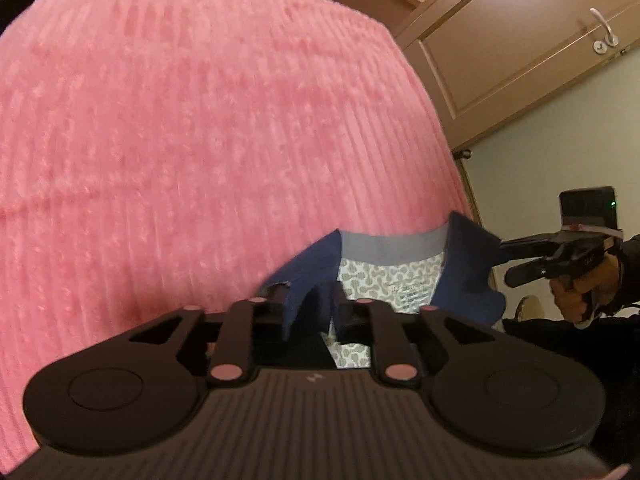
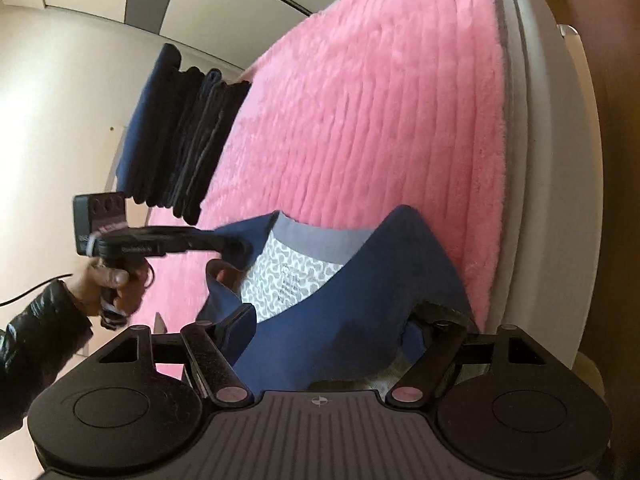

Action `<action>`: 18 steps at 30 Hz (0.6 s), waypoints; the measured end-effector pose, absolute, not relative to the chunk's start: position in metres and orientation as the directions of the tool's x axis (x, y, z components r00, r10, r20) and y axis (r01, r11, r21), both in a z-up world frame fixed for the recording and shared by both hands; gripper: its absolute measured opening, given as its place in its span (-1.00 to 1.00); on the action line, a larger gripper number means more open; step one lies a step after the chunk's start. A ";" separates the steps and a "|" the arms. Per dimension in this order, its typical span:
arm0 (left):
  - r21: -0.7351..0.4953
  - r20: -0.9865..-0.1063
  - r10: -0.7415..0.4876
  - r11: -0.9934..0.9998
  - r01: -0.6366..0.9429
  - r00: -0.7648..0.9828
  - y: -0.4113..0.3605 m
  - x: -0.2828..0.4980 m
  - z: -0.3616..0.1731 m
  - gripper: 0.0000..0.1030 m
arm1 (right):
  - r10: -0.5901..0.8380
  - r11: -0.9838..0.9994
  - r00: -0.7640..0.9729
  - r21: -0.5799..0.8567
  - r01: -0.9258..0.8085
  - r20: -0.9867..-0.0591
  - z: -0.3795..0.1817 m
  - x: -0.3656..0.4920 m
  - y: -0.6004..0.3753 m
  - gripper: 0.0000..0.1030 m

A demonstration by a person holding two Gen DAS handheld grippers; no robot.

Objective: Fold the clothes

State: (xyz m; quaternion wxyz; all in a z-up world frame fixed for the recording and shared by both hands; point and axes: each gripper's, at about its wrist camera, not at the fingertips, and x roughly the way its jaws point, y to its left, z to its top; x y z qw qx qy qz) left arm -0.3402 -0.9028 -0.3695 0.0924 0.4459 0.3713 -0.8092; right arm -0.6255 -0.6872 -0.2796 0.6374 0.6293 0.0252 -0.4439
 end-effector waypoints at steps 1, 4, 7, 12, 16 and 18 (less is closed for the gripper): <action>-0.526 -0.784 0.179 -0.700 0.484 -0.594 -0.902 -0.340 -0.369 -0.61 | -0.536 -0.196 0.601 0.779 0.595 -0.593 -0.280 -0.626 -0.688 0.48; -0.547 -0.766 0.169 -0.677 0.492 -0.620 -0.900 -0.338 -0.368 -0.90 | -0.548 -0.229 0.584 0.778 0.585 -0.599 -0.280 -0.630 -0.694 0.26; -0.569 -0.747 0.158 -0.654 0.498 -0.646 -0.898 -0.336 -0.368 -1.00 | -0.543 -0.258 0.579 0.777 0.575 -0.609 -0.271 -0.638 -0.702 -0.90; -0.615 -0.644 -0.056 -0.555 0.560 -0.763 -0.914 -0.282 -0.309 -1.00 | -0.565 -0.130 0.615 0.795 0.593 -0.551 -0.223 -0.649 -0.737 -1.00; -0.610 -0.611 -0.225 -0.477 0.633 -0.759 -0.943 -0.261 -0.298 -1.00 | -0.610 -0.023 0.631 0.807 0.590 -0.479 -0.209 -0.657 -0.785 -1.00; -0.611 -0.613 -0.270 -0.434 0.662 -0.743 -0.960 -0.260 -0.308 -1.00 | -0.617 -0.003 0.620 0.789 0.614 -0.485 -0.218 -0.656 -0.804 -1.00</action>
